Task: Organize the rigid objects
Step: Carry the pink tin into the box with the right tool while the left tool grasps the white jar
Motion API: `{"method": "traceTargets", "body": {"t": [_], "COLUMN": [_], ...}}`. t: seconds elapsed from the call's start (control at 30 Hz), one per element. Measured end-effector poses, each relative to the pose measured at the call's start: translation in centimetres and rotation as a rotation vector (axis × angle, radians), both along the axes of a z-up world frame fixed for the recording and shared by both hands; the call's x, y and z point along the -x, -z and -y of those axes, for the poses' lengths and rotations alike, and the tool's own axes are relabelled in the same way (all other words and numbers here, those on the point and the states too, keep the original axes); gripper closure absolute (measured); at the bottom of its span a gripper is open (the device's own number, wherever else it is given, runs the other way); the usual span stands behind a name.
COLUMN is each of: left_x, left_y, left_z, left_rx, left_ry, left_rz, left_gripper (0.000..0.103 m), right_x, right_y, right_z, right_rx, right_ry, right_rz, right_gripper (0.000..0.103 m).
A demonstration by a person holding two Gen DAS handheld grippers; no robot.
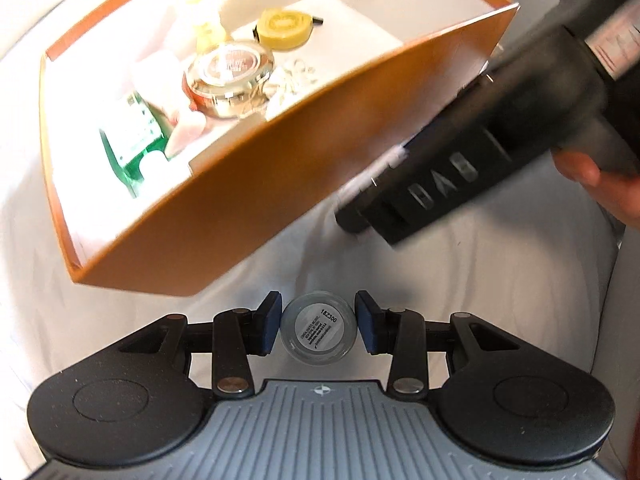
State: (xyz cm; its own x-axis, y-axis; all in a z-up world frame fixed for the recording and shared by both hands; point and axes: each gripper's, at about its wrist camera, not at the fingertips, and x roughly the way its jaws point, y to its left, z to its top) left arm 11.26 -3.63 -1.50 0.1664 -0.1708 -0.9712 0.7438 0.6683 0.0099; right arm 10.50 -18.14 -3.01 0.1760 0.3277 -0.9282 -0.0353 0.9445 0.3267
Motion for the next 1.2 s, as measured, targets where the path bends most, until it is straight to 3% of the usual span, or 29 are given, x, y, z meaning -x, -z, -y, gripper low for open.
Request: {"method": "traceTargets", "body": {"t": [0.3,0.57,0.73,1.03,1.07,1.1,1.13,1.2], "left_x": [0.5,2.2,0.1,-3.1,-3.4,-3.8,-4.3,-5.2], "left_y": [-4.3,-6.1,-6.8,-8.3,-8.4,-8.5,-8.3,-7.7], "left_z": [0.0,-0.5,-0.3,-0.5,-0.4,-0.3,0.0,0.6], "left_rx": [0.085,0.124,0.18,0.324,0.329,0.333,0.313,0.275], "left_ry": [0.019,0.066,0.058,-0.083,-0.104,-0.125,-0.141,-0.179], "left_rz": [0.068,0.086,0.09,0.076,0.081,0.089,0.109,0.158], "left_gripper": [0.058,0.058,0.058,0.059,0.062,0.086,0.091,0.091], "right_x": [2.5,3.4,4.0,2.3,1.7,1.2,0.5,-0.8], "right_y": [-5.0,-7.7,-9.6,-13.5,-13.8,-14.1,-14.2,-14.1], "right_z": [-0.5,1.5,3.1,6.4,6.5,6.4,6.2,5.6], "right_rx": [-0.023,-0.125,-0.204,-0.208,-0.177,-0.138,-0.101,-0.021], "right_ry": [-0.141,-0.108,-0.079,-0.024,-0.038,-0.062,-0.092,-0.173], "right_rz": [0.244,0.33,0.39,0.459,0.454,0.446,0.435,0.402], "right_gripper": [0.041,0.041,0.041,0.041,0.041,0.041,0.041,0.041]}}
